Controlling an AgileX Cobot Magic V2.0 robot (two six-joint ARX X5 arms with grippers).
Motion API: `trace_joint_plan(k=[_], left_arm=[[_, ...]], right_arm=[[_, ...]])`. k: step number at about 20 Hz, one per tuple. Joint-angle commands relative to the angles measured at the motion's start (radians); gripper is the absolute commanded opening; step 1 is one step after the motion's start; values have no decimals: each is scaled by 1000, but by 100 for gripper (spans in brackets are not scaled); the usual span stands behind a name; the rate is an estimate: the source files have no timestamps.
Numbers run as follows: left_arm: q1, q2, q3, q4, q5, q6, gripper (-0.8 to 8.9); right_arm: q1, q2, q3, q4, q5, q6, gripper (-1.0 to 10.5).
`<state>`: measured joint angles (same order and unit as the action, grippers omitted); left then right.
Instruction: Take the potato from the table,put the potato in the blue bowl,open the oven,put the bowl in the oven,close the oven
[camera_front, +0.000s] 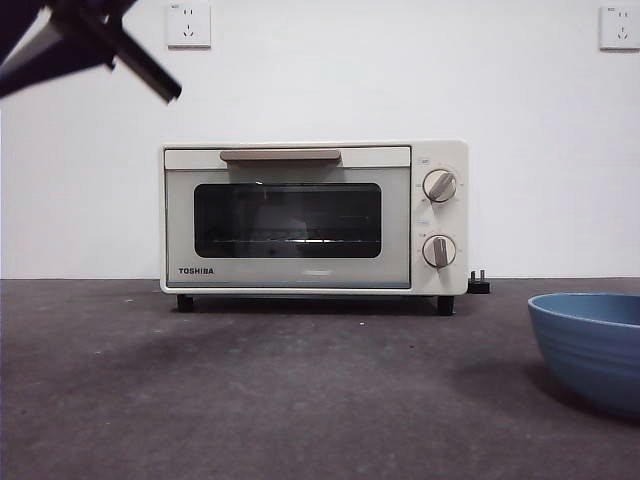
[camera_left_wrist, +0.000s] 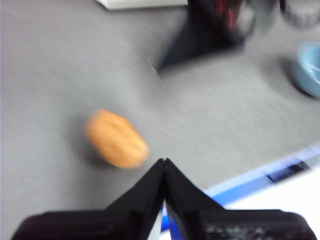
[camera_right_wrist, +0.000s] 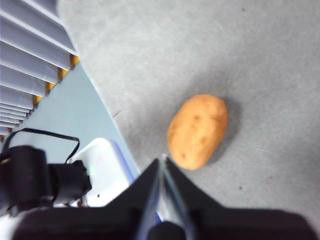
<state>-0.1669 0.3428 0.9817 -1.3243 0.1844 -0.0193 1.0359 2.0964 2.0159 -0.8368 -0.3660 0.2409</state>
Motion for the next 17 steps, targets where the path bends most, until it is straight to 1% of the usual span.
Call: trace_joint_plan(k=[1,3,6,9,10,12,14,15,17], left_arm=[[-5,-15,34,3,-14,23,-6],[-5,-18,58,3,-13,23,-6],[-5,-21,77,2,2,14,-6],[-5,-21,78,2,40,-17,-5],[-5,-21,80,2,60,-29,-5],[-5,-21,94,3,56,-35,-5],[-5,-21,128,3,37,-34,-6],[-5,-21,151,3,14,-34,-6],[-5,-21,208,3,-47,-31,-6]], right_arm=[[12,43,1,30,4,27,210],[16,69,1,48,18,48,305],[22,103,1,72,79,61,449],[27,127,0,99,136,77,463],[27,139,1,107,143,83,523],[28,161,0,124,153,100,573],[32,180,1,142,154,112,573],[32,188,1,146,153,127,573],[37,204,1,158,154,131,573]])
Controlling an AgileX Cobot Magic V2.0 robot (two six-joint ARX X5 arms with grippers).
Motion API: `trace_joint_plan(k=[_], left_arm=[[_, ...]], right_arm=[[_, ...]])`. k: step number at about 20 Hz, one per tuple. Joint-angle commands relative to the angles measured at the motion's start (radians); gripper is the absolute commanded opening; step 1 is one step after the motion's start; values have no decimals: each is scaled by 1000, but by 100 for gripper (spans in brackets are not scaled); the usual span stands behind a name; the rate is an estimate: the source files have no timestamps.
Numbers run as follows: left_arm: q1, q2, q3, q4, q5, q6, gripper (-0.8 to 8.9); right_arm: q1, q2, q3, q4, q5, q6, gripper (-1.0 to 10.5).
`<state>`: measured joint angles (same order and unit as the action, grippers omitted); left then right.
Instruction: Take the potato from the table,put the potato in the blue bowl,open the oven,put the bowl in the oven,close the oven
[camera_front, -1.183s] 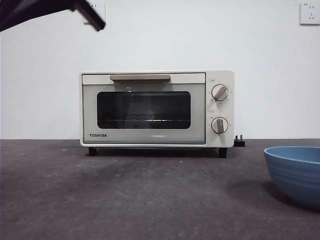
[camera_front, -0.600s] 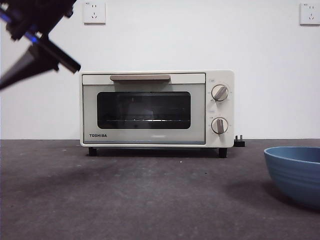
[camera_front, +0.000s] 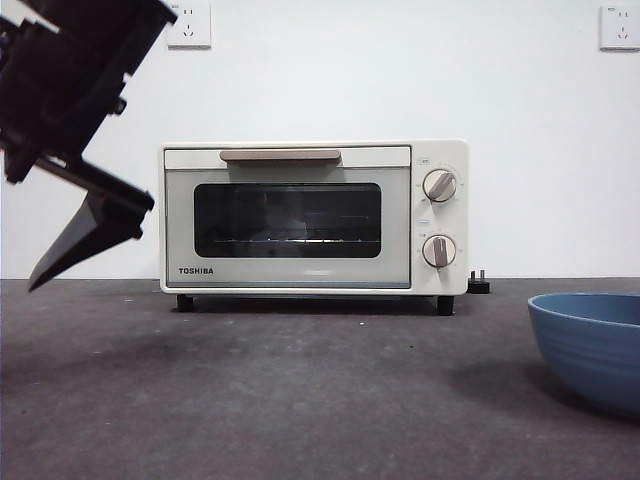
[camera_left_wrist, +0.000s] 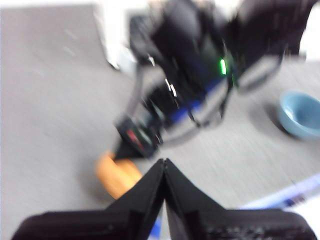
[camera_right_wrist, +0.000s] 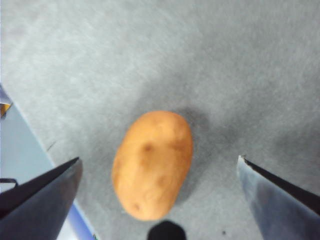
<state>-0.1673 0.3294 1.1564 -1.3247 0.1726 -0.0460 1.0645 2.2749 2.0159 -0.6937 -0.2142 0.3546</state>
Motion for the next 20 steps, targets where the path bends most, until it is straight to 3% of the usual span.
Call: trace_joint_plan(k=[1,8,15,20], left_arm=[[-5,-7,66,3,-58,-2,-6],[-5,-7,240,3,-98,-3,-6],[-5,-7,261,3,-87,-3,-6],[-5,-7,261,3,-87,6,-6]], right_arm=[[10,33,1,21,2,22,572],[49,78,1,63,39,55,570],[69,155,1,66,86,73,554],[70,157,1,58,89,68,72]])
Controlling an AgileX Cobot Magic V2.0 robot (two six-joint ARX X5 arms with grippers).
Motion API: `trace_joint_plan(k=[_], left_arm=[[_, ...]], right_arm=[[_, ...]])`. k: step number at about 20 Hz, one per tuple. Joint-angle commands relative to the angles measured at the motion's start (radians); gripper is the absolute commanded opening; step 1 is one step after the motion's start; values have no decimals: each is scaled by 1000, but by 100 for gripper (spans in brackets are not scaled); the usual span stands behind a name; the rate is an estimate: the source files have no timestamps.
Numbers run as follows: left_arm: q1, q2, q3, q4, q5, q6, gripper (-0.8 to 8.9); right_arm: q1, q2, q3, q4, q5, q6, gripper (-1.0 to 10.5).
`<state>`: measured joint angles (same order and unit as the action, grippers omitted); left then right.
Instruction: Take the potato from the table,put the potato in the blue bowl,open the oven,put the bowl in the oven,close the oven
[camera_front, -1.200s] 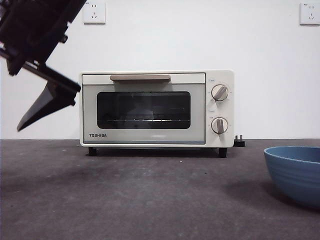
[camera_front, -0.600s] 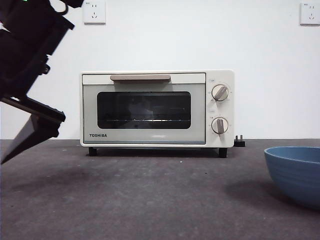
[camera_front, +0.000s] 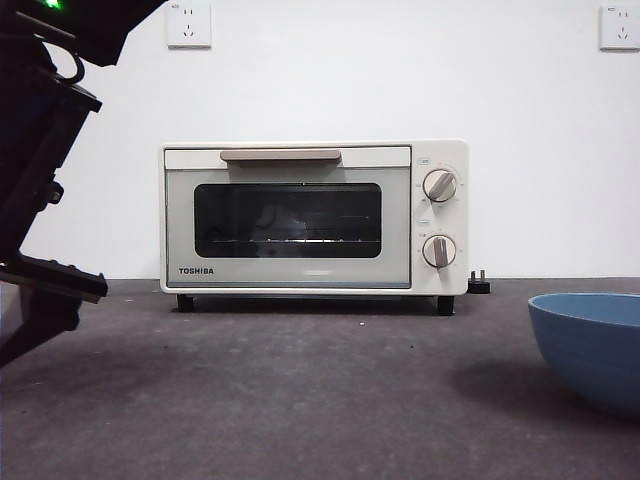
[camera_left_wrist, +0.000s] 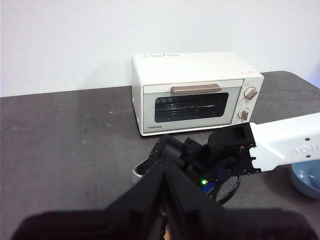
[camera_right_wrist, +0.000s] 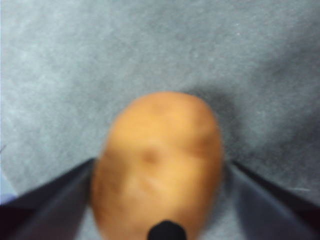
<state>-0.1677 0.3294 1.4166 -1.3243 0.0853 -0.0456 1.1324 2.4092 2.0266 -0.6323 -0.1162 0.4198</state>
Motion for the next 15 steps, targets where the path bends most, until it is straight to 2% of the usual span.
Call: trace_joint_plan(k=[1,4,7,10,12,14,15], left_arm=[[-4,-7,1,3,0,10,-6],[-4,-7,1,3,-1,24,-5],[-4,-7,1,3,-1,28,-6],[-4,-7,1,3,-8,31,-6],[-4,-7,0,3,-8,31,-6],[-4,-7,0,3,-8,31,-6],[-4,-7,0,3,-8,31,-6]], right_arm=[[3,23,-10,-13,-10,2,-18],[12,22,-1,-40,1,2,-9],[12,18,116,-211,3,-17,-9],[14,18,286,-407,23,-99,-9],[14,18,423,-570,77,-172,-9],[14,18,552,-731,173,-239,-9],[14,14,591,-744,222,-267,-9]])
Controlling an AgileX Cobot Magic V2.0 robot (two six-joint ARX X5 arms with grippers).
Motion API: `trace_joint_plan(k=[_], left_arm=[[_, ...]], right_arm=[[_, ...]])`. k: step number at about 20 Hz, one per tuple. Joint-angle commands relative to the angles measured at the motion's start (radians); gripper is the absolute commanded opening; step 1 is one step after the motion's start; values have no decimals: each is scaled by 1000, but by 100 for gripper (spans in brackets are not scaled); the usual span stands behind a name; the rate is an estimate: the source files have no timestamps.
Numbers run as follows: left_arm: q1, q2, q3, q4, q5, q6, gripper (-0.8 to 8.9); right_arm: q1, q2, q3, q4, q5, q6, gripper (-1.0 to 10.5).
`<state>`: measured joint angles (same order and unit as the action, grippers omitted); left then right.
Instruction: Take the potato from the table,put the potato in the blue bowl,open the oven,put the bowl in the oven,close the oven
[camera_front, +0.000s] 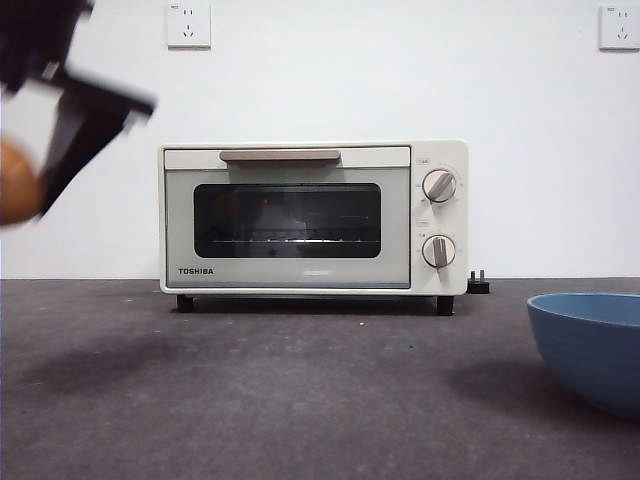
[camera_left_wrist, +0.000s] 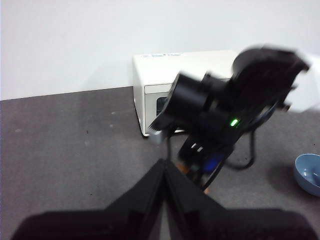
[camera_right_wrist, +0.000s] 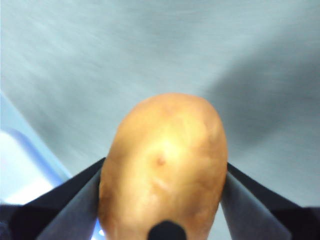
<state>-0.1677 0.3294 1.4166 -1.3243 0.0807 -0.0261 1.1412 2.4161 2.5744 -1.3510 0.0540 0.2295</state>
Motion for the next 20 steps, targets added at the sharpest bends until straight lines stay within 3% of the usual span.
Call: trace_joint_plan(k=[1,5,8,10,14,20], left_arm=[[-4,-7,-2,3,-3,11,-6],[-4,-5,-15,3,-3,11,-6],[-4,-4,-53,3,-2,11,-6],[-4,-3,-83,3,5,11,-6],[-4,15,-134,4,5,10,-6],[-4,120,-142,4,78,26,-6]], right_arm=[[4,-19,55,-26,51,-86,-9],[3,-113,42,-28,52,-132,-8],[3,-225,-56,-28,100,-175,-9],[-2,-350,-215,-28,153,-177,-8],[-43,-660,-615,-27,175,-170,-8],[-159,-1151,-1094,11,235,-46,-8]])
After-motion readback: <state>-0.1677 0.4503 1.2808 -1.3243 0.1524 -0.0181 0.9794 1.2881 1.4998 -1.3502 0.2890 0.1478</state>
